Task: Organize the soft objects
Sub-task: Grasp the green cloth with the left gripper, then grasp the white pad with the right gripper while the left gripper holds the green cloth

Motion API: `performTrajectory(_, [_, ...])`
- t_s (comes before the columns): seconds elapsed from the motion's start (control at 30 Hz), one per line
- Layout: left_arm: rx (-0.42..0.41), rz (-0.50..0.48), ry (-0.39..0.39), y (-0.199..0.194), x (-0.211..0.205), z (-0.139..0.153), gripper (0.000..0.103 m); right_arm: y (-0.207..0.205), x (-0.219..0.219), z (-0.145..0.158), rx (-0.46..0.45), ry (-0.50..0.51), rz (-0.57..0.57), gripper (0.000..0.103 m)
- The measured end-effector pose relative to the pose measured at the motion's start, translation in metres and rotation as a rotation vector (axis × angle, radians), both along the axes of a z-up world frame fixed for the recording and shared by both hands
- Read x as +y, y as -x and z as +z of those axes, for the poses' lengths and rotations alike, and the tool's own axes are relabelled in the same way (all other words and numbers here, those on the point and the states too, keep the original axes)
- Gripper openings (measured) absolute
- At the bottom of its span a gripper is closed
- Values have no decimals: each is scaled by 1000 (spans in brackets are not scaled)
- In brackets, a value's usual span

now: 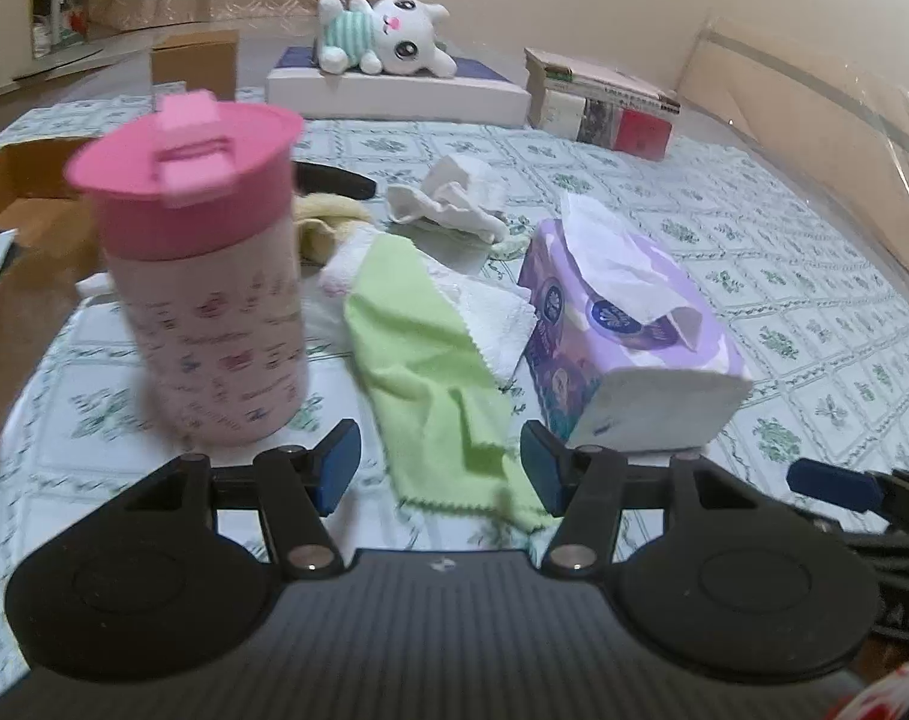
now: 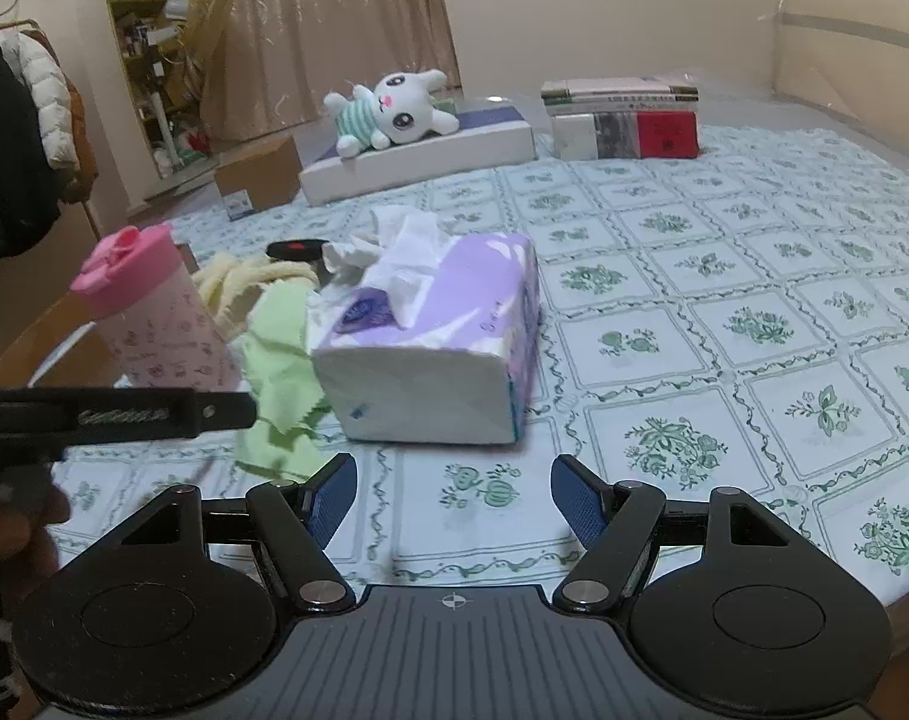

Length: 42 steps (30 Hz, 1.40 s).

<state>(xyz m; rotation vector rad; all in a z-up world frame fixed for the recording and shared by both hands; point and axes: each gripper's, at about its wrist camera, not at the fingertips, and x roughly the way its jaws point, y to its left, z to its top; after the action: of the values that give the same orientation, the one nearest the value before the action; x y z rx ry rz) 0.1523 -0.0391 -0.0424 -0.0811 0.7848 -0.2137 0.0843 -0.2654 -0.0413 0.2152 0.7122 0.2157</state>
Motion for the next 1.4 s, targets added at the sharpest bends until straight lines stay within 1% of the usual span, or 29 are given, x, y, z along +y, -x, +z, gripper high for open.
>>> performTrajectory(0.13, [7, -7, -12, -15, -8, -14, 55, -6, 0, -7, 13, 9, 2, 72])
performTrajectory(0.2, [6, -6, -34, -21, -10, -20, 52, -8, 0, -10, 15, 15, 6, 72])
performTrajectory(0.3, [19, -10, -53, -26, -10, -28, 44, -11, 3, -13, 21, 24, 14, 72])
performTrajectory(0.4, [15, -18, -50, -25, -6, -29, 31, -11, 6, -15, 25, 28, 20, 72])
performTrajectory(0.47, [11, -23, -61, -22, -3, -26, 12, -11, 8, -14, 27, 28, 28, 72])
performTrajectory(0.53, [6, -27, -70, -16, 2, -23, 6, -9, 12, -12, 26, 30, 44, 72])
performTrajectory(0.63, [-5, -34, -78, -4, 13, -15, 5, -6, 20, -6, 8, 41, 79, 72])
performTrajectory(0.73, [-23, -37, -104, 13, 25, -6, 5, -3, 32, 3, -29, 64, 139, 72])
performTrajectory(0.93, [-42, -20, -126, 46, 59, 6, 5, -11, 68, 19, -121, 146, 266, 70])
performTrajectory(1.03, [-40, 1, -127, 55, 74, 8, 5, -26, 90, 26, -169, 219, 343, 65])
performTrajectory(1.17, [-51, 36, -106, 59, 91, 10, 5, -55, 122, 24, -200, 377, 463, 63])
performTrajectory(1.23, [-59, 52, -92, 60, 98, 13, 5, -70, 137, 17, -200, 479, 525, 63])
performTrajectory(1.4, [-79, 95, -69, 62, 115, 18, 5, -102, 167, -8, -163, 695, 640, 63])
